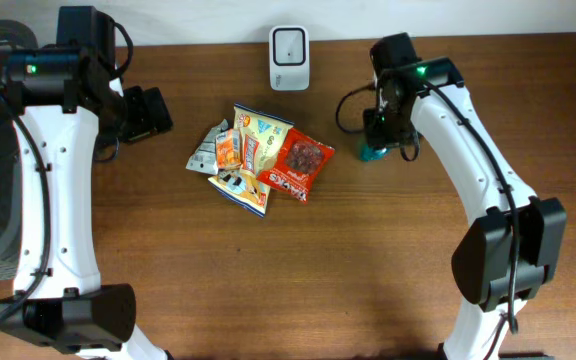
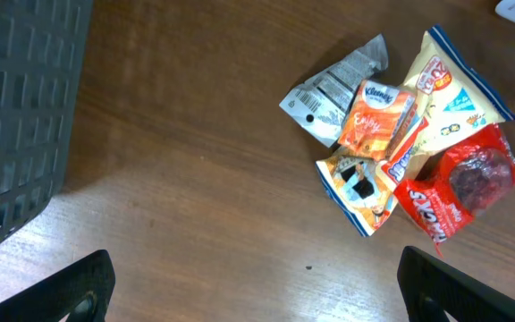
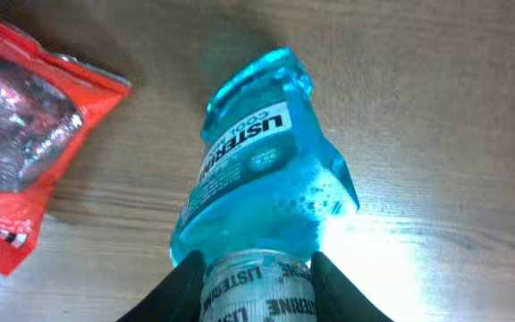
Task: Scan the item barcode
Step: 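Grasp the mouthwash bottle with the right gripper and lift it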
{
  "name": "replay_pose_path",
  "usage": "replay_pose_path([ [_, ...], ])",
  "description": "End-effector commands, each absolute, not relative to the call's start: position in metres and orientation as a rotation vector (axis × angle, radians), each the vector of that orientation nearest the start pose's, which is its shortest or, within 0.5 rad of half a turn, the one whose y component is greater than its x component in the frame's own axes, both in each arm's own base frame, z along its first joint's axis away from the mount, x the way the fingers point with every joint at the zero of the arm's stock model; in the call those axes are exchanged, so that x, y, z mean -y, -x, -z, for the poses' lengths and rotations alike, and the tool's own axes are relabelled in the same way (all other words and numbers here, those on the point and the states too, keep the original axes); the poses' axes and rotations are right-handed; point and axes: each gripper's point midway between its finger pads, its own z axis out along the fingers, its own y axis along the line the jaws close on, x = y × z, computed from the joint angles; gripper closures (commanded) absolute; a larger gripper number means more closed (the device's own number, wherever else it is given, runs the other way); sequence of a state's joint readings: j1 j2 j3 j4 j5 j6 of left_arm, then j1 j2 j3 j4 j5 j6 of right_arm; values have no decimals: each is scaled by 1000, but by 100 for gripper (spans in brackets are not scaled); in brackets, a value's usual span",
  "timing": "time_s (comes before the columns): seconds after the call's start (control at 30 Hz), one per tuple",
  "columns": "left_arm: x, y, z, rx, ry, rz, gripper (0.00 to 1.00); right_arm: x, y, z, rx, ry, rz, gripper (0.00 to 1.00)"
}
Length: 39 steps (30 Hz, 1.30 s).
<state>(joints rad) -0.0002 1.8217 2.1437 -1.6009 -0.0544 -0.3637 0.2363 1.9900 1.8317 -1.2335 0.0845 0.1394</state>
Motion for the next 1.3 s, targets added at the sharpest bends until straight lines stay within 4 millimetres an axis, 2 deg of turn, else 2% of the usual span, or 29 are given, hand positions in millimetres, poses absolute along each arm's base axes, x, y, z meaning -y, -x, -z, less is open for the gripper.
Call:
replay_pose_path([
  [0.0,-9,-369,-271,-2784,541,13,1,-78,-394,-131,-3038,110,112,65],
  [0.13,-9,-369,-271,-2784,541,13,1,-73,-373,-123,-3127,119,141,65],
  [0.27,-9,-369,-271,-2784,541,13,1,-67,-347,-89,-3231,110,182,65],
  [0.33,-9,-369,-271,-2784,541,13,1,-66,-343,-77,-3239,106,185,64],
  [0.5,-9,-369,-271,-2784,541,13,1,-36,-356,-60,-3201,-36,173,63],
  [0.53,-9,-369,-271,-2784,541,13,1,-33,-362,-58,-3183,-61,146,59],
  [0.57,-9,-369,-271,-2784,541,13,1,-38,-365,-58,-3170,-45,105,48],
  [0.6,-9,-369,-271,-2784,541,13,1,-46,-369,-58,-3162,-47,32,39],
  [0.63,-9,-369,-271,-2784,541,13,1,-59,-373,-58,-3146,-61,-78,34],
  [0.7,-9,-369,-271,-2784,541,13,1,-67,-389,-59,-3065,-425,-157,30],
  [0.77,-9,-369,-271,-2784,541,13,1,-73,-403,-56,-2967,-659,-167,28],
  [0.83,-9,-369,-271,-2784,541,13,1,-60,-402,-50,-2897,-840,-33,27],
  [0.97,-9,-369,-271,-2784,541,13,1,-61,-404,-32,-2839,-934,-55,28],
  [1.17,-9,-369,-271,-2784,541,13,1,-63,-396,7,-2898,-944,-26,28],
  [1.27,-9,-369,-271,-2784,541,13,1,-63,-396,10,-2900,-944,-22,30],
])
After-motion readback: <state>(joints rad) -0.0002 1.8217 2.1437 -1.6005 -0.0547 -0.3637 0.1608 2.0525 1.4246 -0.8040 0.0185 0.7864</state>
